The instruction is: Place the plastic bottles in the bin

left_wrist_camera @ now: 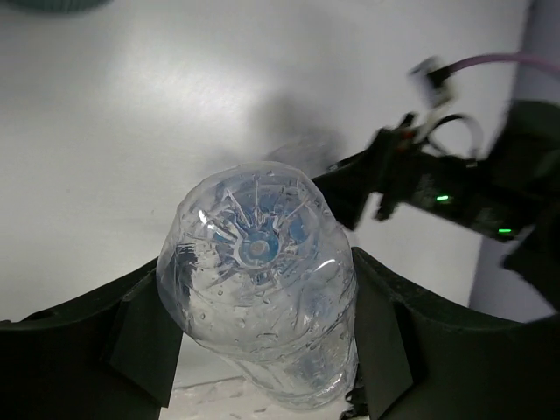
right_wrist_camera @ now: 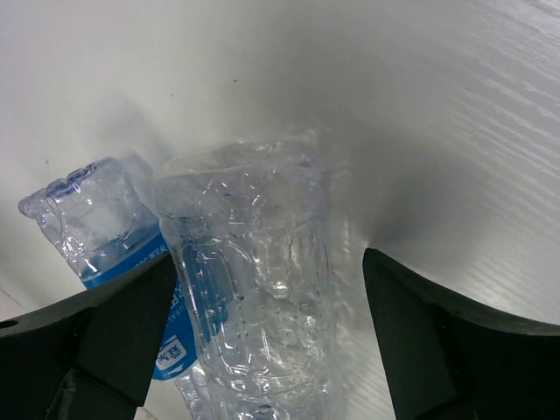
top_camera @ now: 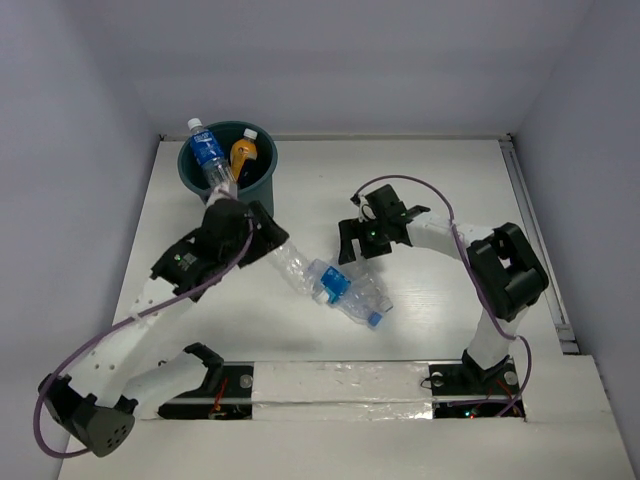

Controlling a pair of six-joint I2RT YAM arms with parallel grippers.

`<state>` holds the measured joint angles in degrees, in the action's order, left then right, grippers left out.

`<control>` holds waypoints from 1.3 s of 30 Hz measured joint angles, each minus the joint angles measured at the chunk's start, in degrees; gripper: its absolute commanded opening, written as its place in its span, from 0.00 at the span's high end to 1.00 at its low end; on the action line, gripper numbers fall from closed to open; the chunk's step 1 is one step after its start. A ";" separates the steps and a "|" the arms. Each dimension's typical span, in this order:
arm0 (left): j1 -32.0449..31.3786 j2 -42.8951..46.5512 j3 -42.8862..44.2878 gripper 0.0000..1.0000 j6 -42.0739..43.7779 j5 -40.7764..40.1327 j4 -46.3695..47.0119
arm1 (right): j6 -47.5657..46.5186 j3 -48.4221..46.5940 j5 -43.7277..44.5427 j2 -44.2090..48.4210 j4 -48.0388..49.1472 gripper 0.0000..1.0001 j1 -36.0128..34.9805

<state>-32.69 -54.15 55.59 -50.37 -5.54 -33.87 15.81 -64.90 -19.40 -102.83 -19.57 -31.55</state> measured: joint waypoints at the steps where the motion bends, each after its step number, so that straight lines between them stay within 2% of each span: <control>1: 0.33 -0.59 4.02 0.67 1.18 -0.39 -0.74 | 0.02 -0.20 0.52 0.00 -0.11 0.13 0.00; 2: 1.03 -1.57 8.85 0.67 2.58 -0.63 -1.68 | 0.04 -0.31 1.01 0.00 -0.13 0.20 0.00; 4: 3.13 -4.17 17.25 0.68 5.22 -1.46 -2.01 | 0.35 -0.33 1.70 0.00 -0.13 0.26 0.00; 5: 4.57 -5.62 21.18 0.68 6.64 -1.81 -2.34 | 0.50 -0.33 2.12 0.00 -0.13 0.32 0.00; 7: 8.81 -9.79 29.86 0.68 9.66 -2.10 -2.91 | 0.68 -0.33 2.91 0.07 -0.13 0.36 0.00; 10: 15.02 -16.46 41.68 0.69 14.43 -4.72 -3.56 | 1.01 -0.24 4.33 0.81 -0.15 0.38 0.00; 14: 19.37 -26.16 58.01 0.69 21.29 -12.31 -5.38 | 1.66 0.26 6.12 3.85 -0.17 0.38 0.00; 17: 20.90 -30.18 64.04 0.70 25.40 -17.40 -5.57 | 2.16 0.50 7.52 7.19 -0.02 0.38 0.00; 23: 21.94 -31.17 61.51 0.71 31.71 -26.67 -4.66 | 2.78 0.61 10.60 13.07 -0.26 0.38 0.00; 26: 21.94 -29.00 52.13 0.68 34.40 -29.83 -0.94 | 3.32 -0.04 11.78 14.91 -1.49 0.38 0.04; 29: 21.81 -25.40 38.64 0.67 36.35 -32.52 5.01 | 3.87 -2.75 12.09 15.98 -2.95 0.38 0.04; 35: 19.89 -19.54 22.99 0.66 38.69 -36.81 17.35 | 6.67 -12.76 9.51 17.75 -2.32 0.38 0.07; 37: 18.82 -18.95 21.11 0.61 39.28 -37.66 19.82 | 8.50 -16.90 7.45 17.86 -1.22 0.38 0.07; 38: 18.40 -18.95 20.81 0.52 39.58 -37.81 21.00 | 9.51 -18.69 6.58 17.86 -0.22 0.38 0.07; 39: 18.03 -18.97 20.76 0.47 40.00 -37.81 22.12 | 10.43 -20.44 5.73 17.81 0.79 0.38 0.07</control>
<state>-14.66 -73.12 76.36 -10.37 -43.35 -11.75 26.24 -85.34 -13.67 -85.01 -18.79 -31.48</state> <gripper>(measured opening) 0.610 0.624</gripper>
